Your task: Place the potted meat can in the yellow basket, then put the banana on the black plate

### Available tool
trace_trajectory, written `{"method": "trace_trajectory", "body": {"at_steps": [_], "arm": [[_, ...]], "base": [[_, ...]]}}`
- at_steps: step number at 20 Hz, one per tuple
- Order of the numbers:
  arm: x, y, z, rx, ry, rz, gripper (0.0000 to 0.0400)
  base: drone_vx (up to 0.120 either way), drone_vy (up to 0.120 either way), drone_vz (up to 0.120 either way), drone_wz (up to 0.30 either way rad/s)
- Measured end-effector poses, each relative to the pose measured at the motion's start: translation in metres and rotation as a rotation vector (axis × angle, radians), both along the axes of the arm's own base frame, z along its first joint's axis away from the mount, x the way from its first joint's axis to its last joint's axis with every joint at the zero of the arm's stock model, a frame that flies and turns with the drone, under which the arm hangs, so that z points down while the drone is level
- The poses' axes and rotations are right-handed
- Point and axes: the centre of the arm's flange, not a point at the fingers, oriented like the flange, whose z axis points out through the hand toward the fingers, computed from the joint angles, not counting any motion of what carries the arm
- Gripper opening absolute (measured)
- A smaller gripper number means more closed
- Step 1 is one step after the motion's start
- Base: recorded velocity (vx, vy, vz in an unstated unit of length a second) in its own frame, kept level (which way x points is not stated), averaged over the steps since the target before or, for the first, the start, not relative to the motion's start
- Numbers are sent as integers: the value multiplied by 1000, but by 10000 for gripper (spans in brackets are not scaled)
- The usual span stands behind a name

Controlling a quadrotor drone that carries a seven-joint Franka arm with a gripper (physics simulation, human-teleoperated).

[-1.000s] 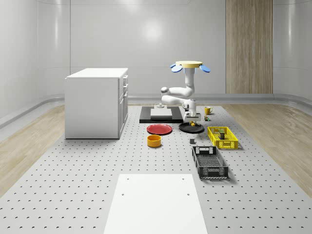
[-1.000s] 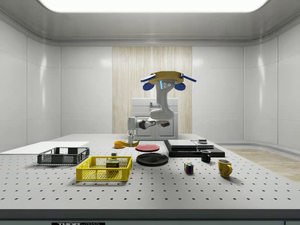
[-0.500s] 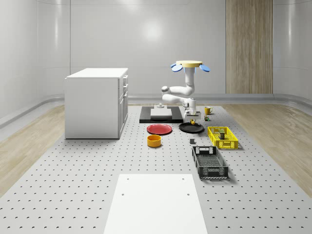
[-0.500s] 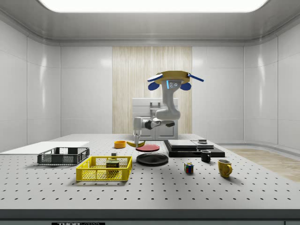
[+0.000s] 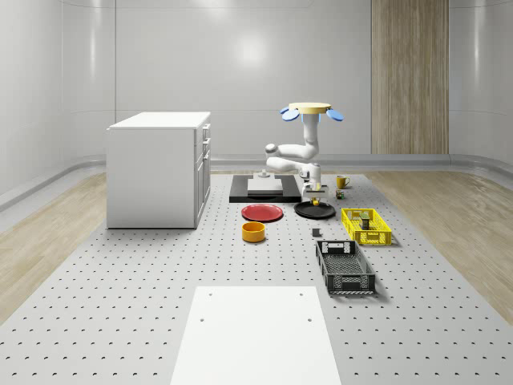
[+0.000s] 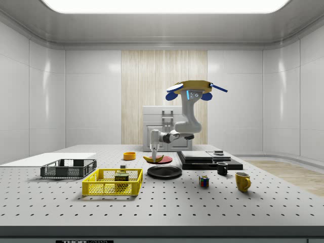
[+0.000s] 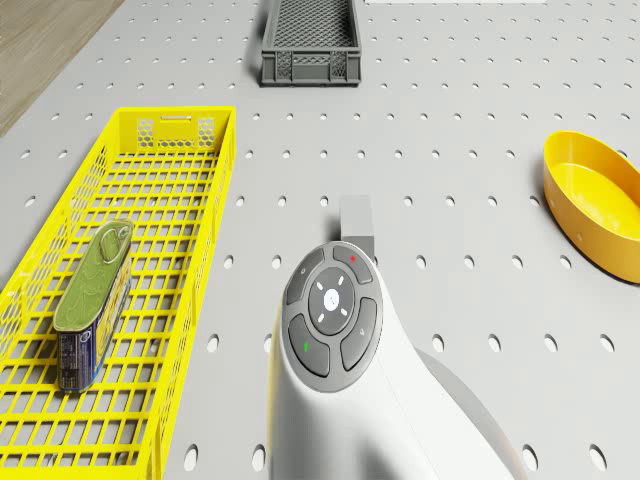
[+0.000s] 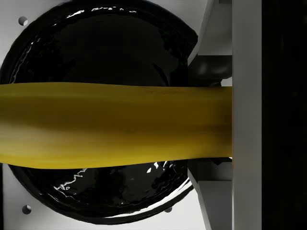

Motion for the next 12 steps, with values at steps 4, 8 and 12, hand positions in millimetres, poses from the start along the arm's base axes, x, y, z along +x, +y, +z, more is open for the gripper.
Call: {"method": "trace_trajectory", "body": {"at_steps": [4,8,12], "arm": [[0,0,0,0,0,0,198],[0,0,0,0,0,0,198],[0,0,0,0,0,0,198]], "base": [[-120,0,0,0],[-120,0,0,0],[-40,0,0,0]]}}
